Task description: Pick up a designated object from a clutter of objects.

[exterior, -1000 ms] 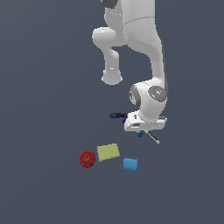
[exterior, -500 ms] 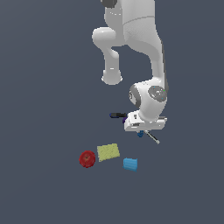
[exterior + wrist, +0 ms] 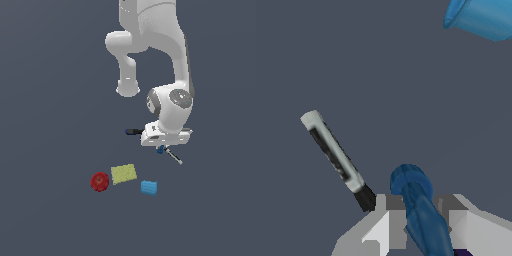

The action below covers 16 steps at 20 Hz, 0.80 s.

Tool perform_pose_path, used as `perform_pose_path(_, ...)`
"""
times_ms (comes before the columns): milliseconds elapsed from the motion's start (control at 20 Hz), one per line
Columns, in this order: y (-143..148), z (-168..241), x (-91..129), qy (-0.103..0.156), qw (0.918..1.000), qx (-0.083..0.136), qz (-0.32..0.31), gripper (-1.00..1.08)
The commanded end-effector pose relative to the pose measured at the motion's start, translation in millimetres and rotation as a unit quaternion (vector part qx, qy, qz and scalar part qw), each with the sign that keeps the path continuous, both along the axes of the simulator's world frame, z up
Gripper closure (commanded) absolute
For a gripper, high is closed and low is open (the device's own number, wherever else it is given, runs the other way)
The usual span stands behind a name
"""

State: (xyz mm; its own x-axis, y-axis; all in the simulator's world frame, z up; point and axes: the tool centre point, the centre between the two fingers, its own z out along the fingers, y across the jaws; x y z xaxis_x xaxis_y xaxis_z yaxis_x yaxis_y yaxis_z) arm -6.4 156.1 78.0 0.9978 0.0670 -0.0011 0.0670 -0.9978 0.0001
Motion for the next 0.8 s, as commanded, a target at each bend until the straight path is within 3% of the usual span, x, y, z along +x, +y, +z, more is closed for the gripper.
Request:
perform_pose_path(0,-5,17,1,-0.001,1.0000,0.000,0.000,1.08)
perform_pose_path(750,-43,172,8,0.000,1.0000,0.001,0.001,1.08)
